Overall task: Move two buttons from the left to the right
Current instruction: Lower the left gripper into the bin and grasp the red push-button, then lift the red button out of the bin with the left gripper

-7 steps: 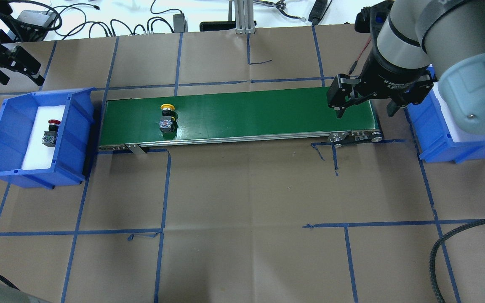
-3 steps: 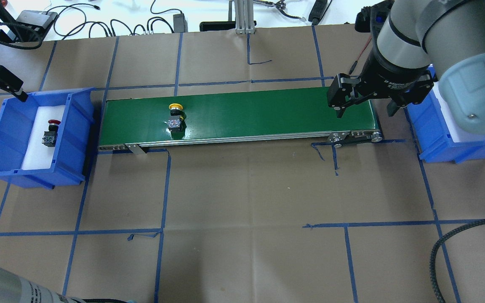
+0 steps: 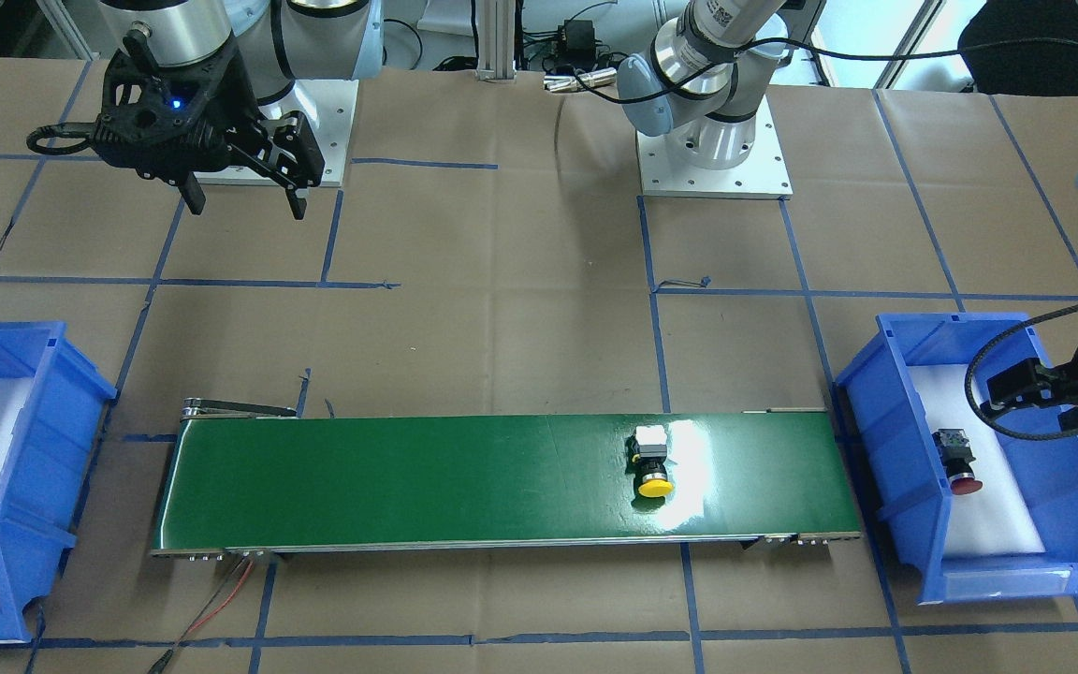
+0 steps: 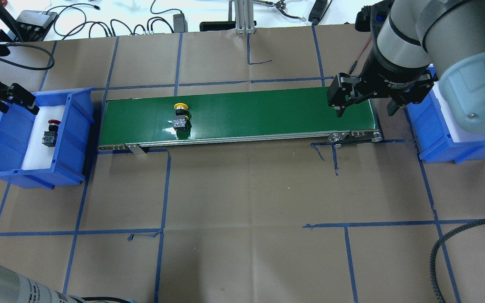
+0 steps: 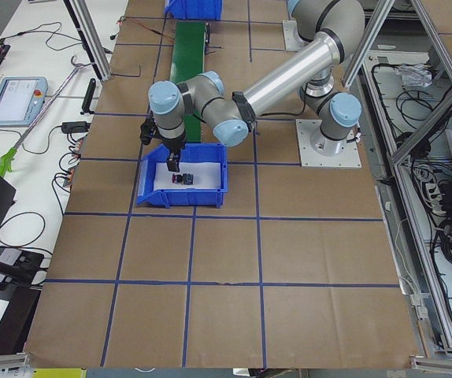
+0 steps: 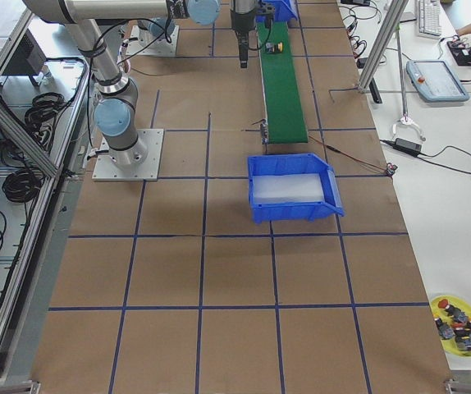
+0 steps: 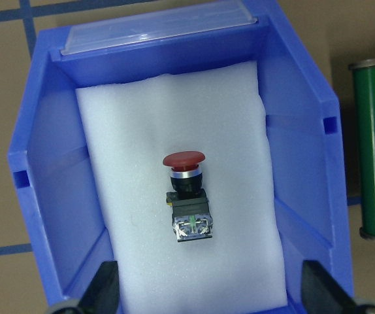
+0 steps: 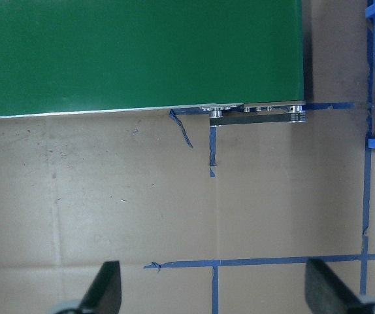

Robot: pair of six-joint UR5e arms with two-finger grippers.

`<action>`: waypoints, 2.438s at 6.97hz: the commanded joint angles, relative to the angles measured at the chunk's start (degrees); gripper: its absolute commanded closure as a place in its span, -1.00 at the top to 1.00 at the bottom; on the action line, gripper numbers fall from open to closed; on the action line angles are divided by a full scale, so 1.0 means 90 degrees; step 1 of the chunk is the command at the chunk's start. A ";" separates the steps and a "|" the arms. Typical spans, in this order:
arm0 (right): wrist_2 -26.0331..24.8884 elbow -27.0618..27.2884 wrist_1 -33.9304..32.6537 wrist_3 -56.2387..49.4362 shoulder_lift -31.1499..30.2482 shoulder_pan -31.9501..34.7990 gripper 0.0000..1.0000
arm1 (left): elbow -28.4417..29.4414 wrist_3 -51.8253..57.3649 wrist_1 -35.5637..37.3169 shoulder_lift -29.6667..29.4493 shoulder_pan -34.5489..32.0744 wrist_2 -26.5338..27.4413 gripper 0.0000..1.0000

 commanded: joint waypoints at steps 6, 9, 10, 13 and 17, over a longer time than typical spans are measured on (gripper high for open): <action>0.0029 -0.0016 0.0000 0.0001 0.0000 0.0000 1.00 | -0.1578 0.0017 0.2888 -0.0631 0.0114 -0.0314 0.96; 0.0029 0.0003 0.0000 0.0001 0.0000 0.0000 1.00 | -0.1537 -0.0013 0.2889 -0.0564 0.0114 -0.0305 0.56; 0.0029 0.0013 0.0000 0.0001 0.0000 0.0000 1.00 | -0.1537 -0.0109 0.2889 -0.0554 0.0114 -0.0305 0.16; 0.0039 -0.0006 -0.0010 0.0001 0.0000 0.0000 1.00 | -0.1411 -0.0091 0.2851 -0.0486 0.0114 -0.0305 -0.75; 0.0039 -0.0026 -0.0010 0.0001 0.0000 0.0000 1.00 | -0.0135 -0.0081 0.0650 0.0118 0.0094 -0.0217 -0.83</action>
